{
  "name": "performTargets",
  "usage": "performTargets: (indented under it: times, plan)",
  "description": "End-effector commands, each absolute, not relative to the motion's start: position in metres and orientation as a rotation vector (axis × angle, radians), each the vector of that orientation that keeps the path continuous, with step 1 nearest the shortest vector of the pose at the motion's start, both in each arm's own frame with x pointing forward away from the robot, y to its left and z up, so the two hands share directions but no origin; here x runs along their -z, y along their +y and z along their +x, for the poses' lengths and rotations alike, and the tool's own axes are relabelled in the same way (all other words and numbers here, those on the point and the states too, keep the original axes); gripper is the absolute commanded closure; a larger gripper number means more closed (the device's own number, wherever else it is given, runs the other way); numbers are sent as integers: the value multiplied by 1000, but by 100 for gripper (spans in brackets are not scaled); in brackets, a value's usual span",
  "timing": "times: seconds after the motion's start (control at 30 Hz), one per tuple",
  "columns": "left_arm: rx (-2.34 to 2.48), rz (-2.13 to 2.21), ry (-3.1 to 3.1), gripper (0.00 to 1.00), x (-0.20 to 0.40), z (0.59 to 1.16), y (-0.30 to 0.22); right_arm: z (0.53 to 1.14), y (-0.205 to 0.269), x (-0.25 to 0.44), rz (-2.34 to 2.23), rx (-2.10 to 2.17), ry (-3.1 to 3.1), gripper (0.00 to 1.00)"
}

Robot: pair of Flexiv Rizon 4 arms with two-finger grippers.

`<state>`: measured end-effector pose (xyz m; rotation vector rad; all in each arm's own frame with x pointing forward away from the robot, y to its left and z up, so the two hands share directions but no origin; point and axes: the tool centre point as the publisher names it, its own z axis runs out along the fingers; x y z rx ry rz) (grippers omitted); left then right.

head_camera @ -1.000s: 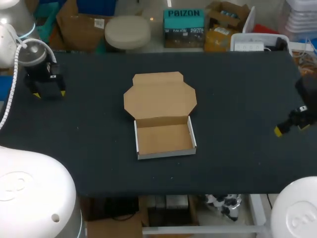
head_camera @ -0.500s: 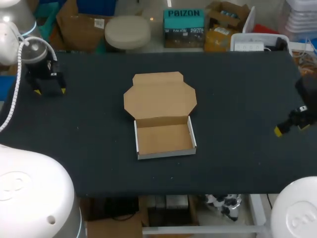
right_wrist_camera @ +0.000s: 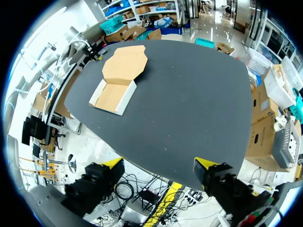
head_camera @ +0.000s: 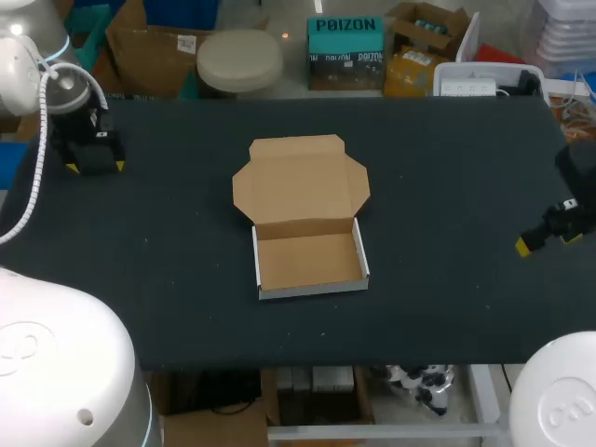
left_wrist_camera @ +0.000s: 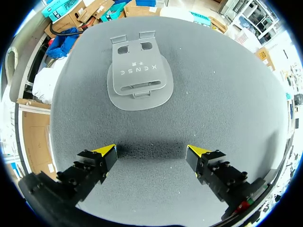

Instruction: Assemble the packaging by folding the flat box into shape, placing the metal phone stand inside, and closing the box properly

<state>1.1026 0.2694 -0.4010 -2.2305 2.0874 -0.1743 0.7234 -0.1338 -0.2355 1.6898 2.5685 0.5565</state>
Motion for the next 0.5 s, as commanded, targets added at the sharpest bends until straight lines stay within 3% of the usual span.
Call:
performTargets:
  times: [0.03,0.5]
  plan:
    - [155,-2240,2097,0,403,1112,270,720,-132,235,1689,-551,2564,0]
    - [152,-2230,2097,0,399,1125,269,720,-132,235,1689,-551,2564,0]
